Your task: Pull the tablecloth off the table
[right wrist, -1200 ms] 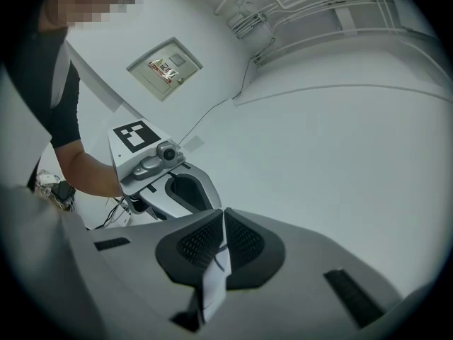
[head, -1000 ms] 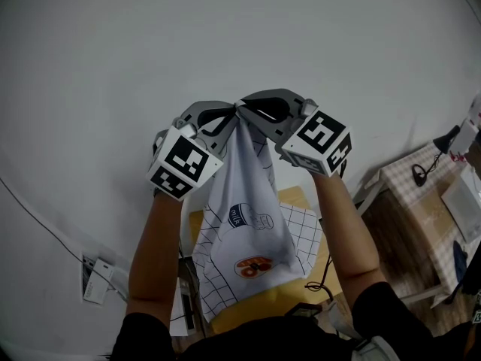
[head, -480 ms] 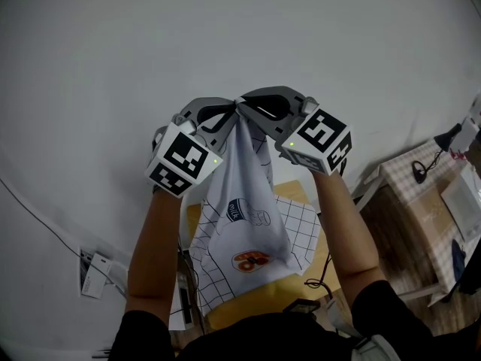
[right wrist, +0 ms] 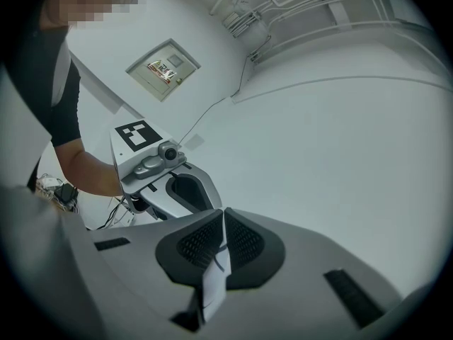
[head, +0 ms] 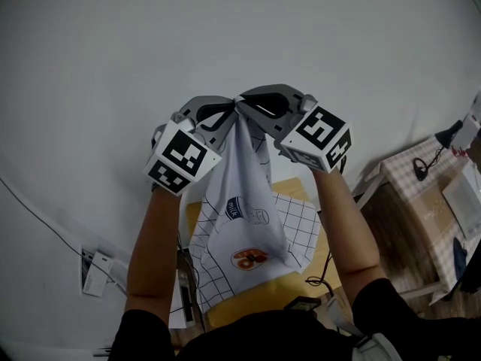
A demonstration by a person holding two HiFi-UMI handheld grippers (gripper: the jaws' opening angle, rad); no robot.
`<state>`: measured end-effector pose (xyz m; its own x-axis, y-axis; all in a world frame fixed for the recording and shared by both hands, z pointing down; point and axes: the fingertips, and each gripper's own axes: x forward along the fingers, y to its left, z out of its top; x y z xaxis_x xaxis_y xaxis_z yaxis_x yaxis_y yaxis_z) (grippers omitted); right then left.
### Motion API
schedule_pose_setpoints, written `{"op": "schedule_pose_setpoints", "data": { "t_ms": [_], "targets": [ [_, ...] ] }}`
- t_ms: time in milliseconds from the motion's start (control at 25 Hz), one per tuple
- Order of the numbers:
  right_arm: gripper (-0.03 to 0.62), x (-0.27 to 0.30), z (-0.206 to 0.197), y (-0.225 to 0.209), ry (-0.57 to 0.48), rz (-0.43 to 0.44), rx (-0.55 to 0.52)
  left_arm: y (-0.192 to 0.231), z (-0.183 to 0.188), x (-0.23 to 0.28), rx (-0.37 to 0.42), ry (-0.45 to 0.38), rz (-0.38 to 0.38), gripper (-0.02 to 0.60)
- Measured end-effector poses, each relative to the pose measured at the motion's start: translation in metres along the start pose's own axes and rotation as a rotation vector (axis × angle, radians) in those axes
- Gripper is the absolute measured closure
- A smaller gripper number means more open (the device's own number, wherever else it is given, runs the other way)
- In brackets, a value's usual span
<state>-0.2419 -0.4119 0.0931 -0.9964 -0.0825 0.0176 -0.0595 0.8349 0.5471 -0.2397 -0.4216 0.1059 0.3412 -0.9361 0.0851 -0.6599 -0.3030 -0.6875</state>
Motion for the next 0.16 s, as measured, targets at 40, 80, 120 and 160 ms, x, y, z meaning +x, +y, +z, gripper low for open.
{"op": "schedule_pose_setpoints", "data": {
  "t_ms": [40,80,120,160],
  "targets": [
    [0.576,0.0007,-0.001,-0.0006,0.0,0.0,-0.001,0.0001,-0.0011,0.0013,-0.001,0.001,-0.001,0.569],
    [0.576,0.0012,-0.0015,-0.0012,-0.001,0.001,-0.004,0.0002,-0.0019,0.0024,-0.002,0.002,-0.002,0.569],
    [0.576,0.0017,-0.0016,-0.0017,-0.003,0.001,-0.006,0.0002,-0.0026,0.0033,-0.003,0.003,-0.002,0.569],
    [0.576,0.0021,-0.0016,-0.0023,-0.006,0.002,-0.01,0.0003,-0.0031,0.0042,-0.003,0.004,-0.002,0.569]
  ]
}}
